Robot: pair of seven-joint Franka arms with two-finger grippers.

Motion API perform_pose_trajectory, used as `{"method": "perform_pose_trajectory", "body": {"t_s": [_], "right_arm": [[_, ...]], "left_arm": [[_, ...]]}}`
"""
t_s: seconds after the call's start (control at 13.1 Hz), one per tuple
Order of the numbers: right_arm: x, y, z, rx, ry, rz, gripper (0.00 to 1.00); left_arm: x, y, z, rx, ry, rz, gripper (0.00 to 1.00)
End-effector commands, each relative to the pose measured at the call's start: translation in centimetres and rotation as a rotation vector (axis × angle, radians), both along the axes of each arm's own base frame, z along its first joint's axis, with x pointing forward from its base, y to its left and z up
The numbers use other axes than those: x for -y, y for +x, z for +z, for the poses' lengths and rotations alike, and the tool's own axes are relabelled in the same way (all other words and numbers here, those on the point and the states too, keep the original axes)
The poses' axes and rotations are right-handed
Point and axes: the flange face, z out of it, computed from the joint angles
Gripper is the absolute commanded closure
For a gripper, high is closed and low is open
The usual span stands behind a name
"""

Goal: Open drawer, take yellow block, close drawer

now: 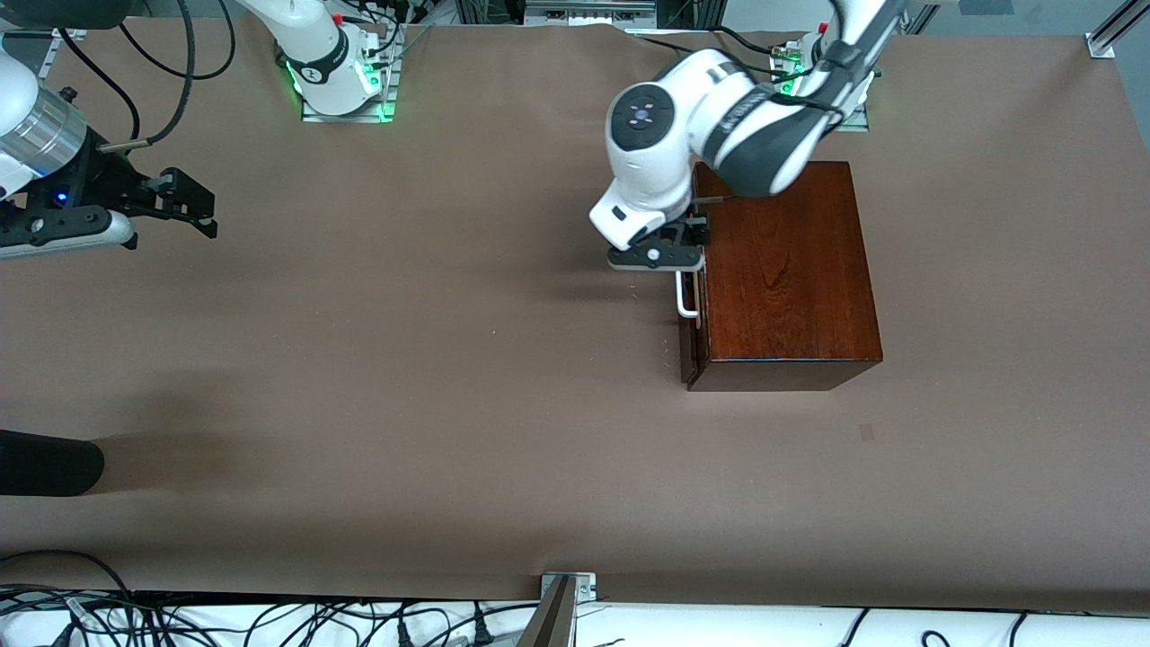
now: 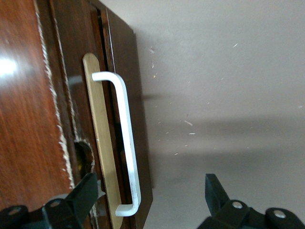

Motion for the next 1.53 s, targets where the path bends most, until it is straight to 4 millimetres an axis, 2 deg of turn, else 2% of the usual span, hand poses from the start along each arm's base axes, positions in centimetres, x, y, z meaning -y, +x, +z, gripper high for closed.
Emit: {"method": "perform_pose_trajectory", "body": {"t_s": [0.0, 0.23, 0.53, 1.07, 1.45], "right_arm": [[0.2, 0.2, 0.5, 0.003, 0.017, -0.006, 0.0], [0.2, 0.2, 0.4, 0.001, 0.017, -0.006, 0.0], [0.2, 0.2, 0.4, 0.001, 0.017, -0.006, 0.0], [0.2, 0.2, 0.4, -0.003, 0.017, -0.006, 0.0], [0.3, 0.2, 0.4, 0.0, 0.017, -0.008, 0.0]], "left_arm": [[-0.3, -0.9, -0.8, 0.028, 0.048, -0.003, 0.0], [-0.1, -1.4, -3.2, 0.042, 0.075, -0.025, 0.0], [1.8, -2.6, -5.8, 0.055, 0.073, -0.011, 0.0], [2.0, -2.3, -7.8, 0.076, 0.076, -0.03, 0.0], [3.6, -2.0, -9.6, 0.103, -0.017, -0.004, 0.0]]}}
